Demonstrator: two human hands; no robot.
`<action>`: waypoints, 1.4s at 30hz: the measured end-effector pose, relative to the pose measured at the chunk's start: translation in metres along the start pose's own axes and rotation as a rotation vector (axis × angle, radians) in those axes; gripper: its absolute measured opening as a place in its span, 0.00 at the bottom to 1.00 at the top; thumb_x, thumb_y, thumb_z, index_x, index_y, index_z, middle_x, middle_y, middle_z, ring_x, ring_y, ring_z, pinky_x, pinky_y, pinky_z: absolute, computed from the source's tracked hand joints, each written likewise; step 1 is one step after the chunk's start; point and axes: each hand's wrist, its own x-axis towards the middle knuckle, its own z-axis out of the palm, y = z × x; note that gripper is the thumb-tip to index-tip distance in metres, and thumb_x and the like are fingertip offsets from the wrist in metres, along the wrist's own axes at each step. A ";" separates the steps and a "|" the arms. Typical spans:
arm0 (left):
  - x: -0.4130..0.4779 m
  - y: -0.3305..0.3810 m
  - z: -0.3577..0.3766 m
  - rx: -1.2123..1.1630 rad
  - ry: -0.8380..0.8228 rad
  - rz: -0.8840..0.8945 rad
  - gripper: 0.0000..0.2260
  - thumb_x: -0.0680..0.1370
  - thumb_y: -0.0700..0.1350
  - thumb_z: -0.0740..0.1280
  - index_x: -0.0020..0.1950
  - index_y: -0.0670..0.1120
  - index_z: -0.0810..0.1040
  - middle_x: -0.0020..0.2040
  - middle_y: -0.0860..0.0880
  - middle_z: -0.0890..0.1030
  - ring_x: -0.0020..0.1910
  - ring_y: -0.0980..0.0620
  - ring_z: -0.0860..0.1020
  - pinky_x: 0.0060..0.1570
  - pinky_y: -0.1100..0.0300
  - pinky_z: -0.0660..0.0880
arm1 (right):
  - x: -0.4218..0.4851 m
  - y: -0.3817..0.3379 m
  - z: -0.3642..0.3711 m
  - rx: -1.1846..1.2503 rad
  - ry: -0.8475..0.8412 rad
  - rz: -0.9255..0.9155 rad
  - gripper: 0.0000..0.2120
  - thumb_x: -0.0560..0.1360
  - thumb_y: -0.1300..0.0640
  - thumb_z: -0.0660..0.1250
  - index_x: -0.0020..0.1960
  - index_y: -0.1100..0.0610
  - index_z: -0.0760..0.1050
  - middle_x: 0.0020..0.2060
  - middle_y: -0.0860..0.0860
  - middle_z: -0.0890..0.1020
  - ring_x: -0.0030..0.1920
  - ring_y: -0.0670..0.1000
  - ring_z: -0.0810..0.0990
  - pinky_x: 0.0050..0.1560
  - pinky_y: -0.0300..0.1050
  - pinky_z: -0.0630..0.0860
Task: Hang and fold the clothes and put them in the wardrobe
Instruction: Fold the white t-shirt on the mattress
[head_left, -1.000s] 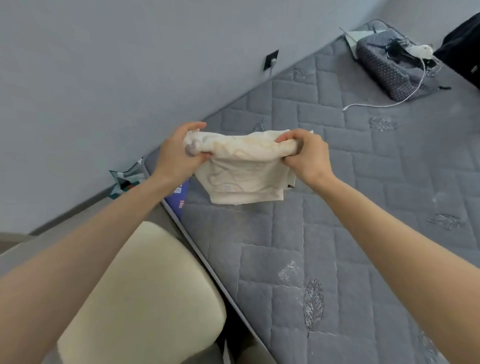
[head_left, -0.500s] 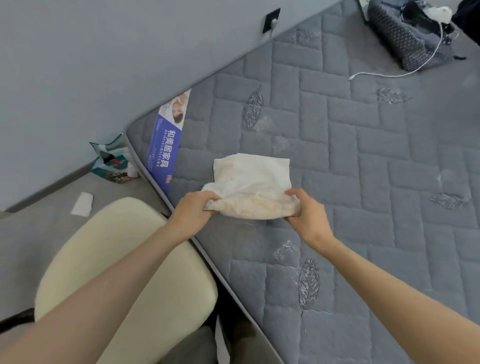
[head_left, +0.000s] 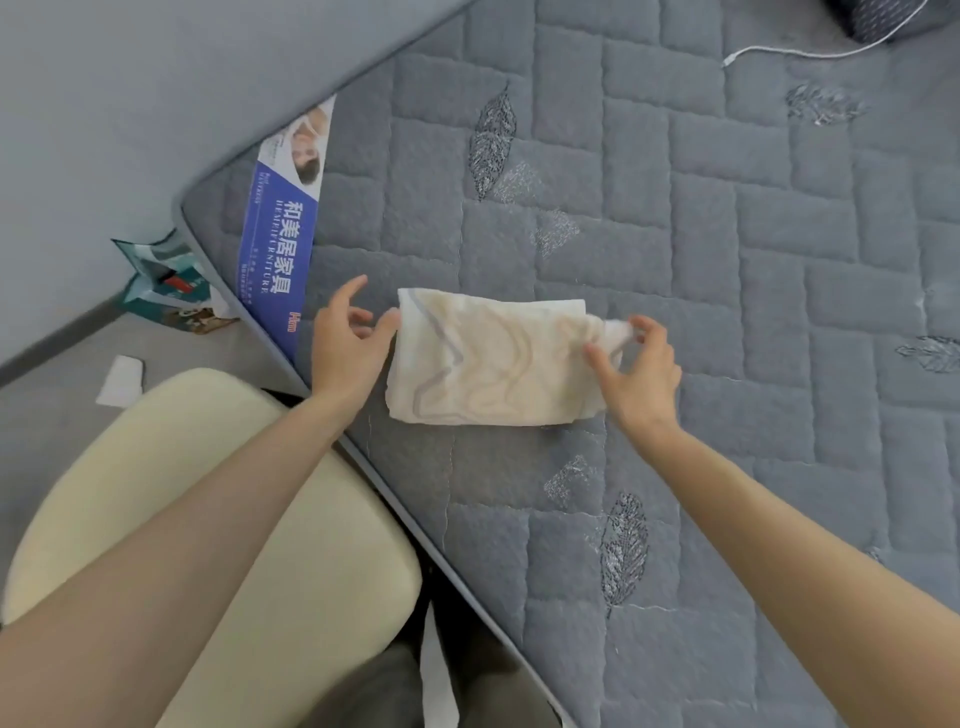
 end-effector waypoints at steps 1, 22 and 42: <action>0.004 -0.003 0.007 0.024 -0.003 -0.012 0.23 0.77 0.50 0.67 0.71 0.53 0.68 0.58 0.48 0.72 0.51 0.54 0.73 0.55 0.63 0.69 | 0.002 -0.001 0.007 0.012 0.009 -0.023 0.31 0.75 0.48 0.68 0.73 0.55 0.60 0.70 0.54 0.66 0.70 0.57 0.61 0.65 0.45 0.56; 0.012 -0.069 0.108 0.602 0.023 0.114 0.29 0.77 0.63 0.59 0.75 0.64 0.52 0.72 0.41 0.57 0.64 0.39 0.64 0.62 0.44 0.64 | 0.024 0.037 0.123 -0.183 0.129 0.009 0.32 0.77 0.37 0.58 0.76 0.37 0.48 0.71 0.61 0.59 0.63 0.60 0.64 0.66 0.55 0.60; -0.114 -0.050 -0.069 -0.036 0.154 -0.177 0.27 0.72 0.58 0.69 0.70 0.58 0.67 0.65 0.54 0.75 0.63 0.49 0.72 0.53 0.61 0.63 | -0.088 -0.069 0.042 -0.011 -0.292 -0.333 0.38 0.70 0.39 0.69 0.75 0.38 0.55 0.60 0.37 0.73 0.59 0.42 0.70 0.55 0.39 0.64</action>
